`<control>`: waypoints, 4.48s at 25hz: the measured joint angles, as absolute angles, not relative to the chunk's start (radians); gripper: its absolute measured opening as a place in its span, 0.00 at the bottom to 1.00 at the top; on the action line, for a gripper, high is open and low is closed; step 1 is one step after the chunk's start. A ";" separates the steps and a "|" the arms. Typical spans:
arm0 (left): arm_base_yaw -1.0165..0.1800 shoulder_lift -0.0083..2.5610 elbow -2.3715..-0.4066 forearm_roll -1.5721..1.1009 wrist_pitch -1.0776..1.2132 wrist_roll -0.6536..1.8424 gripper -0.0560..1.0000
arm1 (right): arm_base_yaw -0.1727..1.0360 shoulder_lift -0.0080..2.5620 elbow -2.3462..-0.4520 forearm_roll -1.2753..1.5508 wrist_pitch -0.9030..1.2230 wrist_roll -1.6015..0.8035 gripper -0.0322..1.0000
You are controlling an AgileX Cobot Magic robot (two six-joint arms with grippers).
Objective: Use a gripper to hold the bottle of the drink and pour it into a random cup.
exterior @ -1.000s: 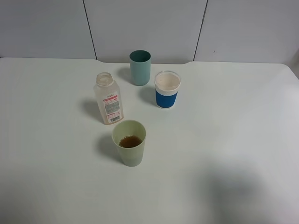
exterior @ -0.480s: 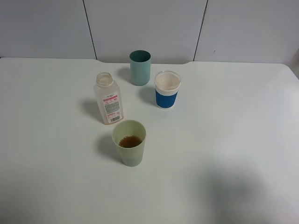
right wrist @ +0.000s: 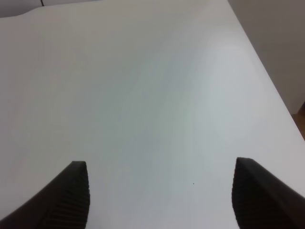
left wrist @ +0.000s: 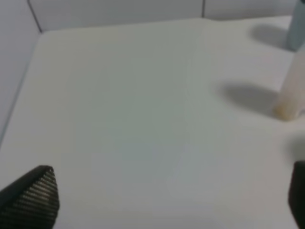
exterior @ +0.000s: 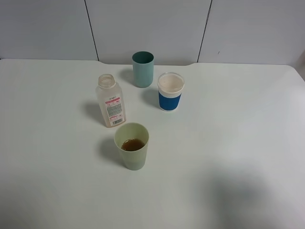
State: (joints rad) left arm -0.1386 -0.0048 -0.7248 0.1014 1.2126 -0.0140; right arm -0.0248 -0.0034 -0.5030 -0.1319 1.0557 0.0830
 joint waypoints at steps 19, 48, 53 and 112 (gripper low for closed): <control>-0.139 -0.006 -0.506 0.057 1.056 -0.012 0.97 | -0.025 -0.003 -0.503 -0.132 1.056 0.083 0.64; -0.139 -0.006 -0.506 0.057 1.055 -0.012 0.97 | -0.025 -0.003 -0.503 -0.132 1.056 0.083 0.64; -0.139 -0.006 -0.506 0.057 1.055 -0.014 0.97 | -0.025 -0.003 -0.503 -0.132 1.056 0.083 0.64; 0.016 -0.006 -0.506 0.055 1.055 -0.014 0.97 | -0.025 -0.003 -0.503 -0.132 1.056 0.083 0.64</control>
State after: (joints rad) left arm 0.0161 -0.0056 -0.5057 0.0549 1.0545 -0.0141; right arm -0.0248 -0.0034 -0.5030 -0.1319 1.0557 0.0830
